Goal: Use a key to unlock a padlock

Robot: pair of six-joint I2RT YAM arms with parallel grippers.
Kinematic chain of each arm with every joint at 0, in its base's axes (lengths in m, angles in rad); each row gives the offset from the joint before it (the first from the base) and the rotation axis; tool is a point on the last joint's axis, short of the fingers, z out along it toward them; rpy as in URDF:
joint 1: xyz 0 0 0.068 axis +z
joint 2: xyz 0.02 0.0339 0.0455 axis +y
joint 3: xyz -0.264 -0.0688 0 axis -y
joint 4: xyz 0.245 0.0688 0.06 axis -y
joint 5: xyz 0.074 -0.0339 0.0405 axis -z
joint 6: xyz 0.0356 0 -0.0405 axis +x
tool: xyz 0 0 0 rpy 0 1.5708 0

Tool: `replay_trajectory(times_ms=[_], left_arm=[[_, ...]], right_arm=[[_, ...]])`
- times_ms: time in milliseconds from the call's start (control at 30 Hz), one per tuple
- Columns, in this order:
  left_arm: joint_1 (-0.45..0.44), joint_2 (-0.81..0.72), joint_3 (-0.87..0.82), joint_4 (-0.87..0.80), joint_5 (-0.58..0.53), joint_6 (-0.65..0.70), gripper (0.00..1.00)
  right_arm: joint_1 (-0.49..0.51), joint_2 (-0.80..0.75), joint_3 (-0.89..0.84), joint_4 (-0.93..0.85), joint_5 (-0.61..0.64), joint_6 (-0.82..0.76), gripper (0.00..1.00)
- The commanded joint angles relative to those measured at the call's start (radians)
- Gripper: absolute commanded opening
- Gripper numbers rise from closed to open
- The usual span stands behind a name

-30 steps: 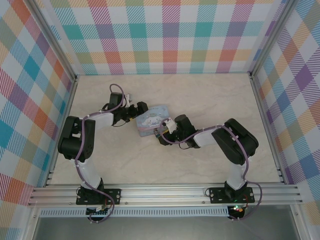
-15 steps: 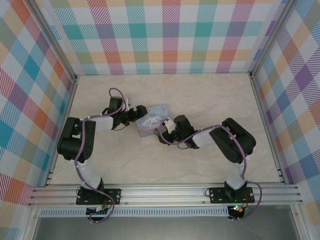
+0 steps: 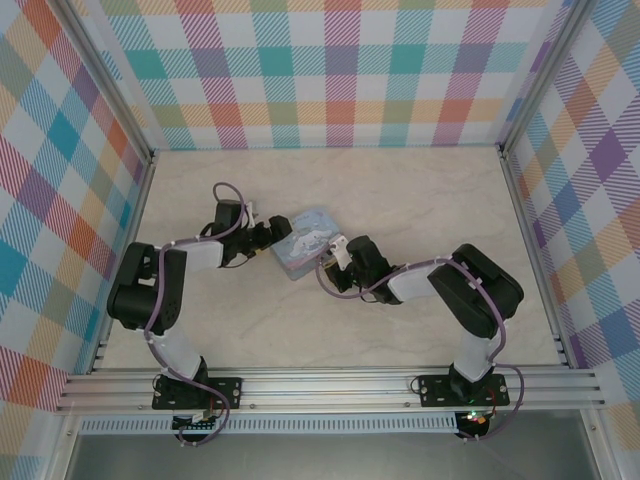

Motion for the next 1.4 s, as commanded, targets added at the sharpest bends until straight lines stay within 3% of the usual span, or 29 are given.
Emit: replay_trajectory(times_ms=[0, 400, 633, 800, 1033, 1133, 1367], left_arm=[[0.004, -0.084, -0.060, -0.040, -0.047, -0.012, 1.00], [-0.035, -0.420, -0.043, -0.226, -0.123, 0.019, 1.00], [-0.126, -0.495, -0.013, -0.248, -0.145, -0.010, 1.00], [-0.162, -0.492, 0.027, -0.250, -0.139, -0.019, 1.00], [-0.222, -0.410, 0.105, -0.219, -0.106, -0.060, 1.00], [-0.264, -0.352, 0.142, -0.206, -0.106, -0.064, 1.00], [-0.328, -0.219, 0.186, -0.176, -0.113, -0.081, 1.00]], right_arm=[[0.009, -0.027, -0.021, -0.024, 0.138, -0.035, 0.11], [0.007, -0.041, -0.043, -0.004, 0.105, -0.002, 0.18], [0.004, -0.113, -0.092, 0.001, 0.078, 0.007, 0.48], [-0.009, -0.222, -0.156, -0.054, 0.037, 0.011, 0.62], [-0.158, -0.379, -0.192, -0.149, -0.267, 0.083, 0.67], [-0.223, -0.387, -0.173, -0.160, -0.390, 0.126, 0.67], [-0.247, -0.275, -0.122, -0.105, -0.491, 0.175, 0.65]])
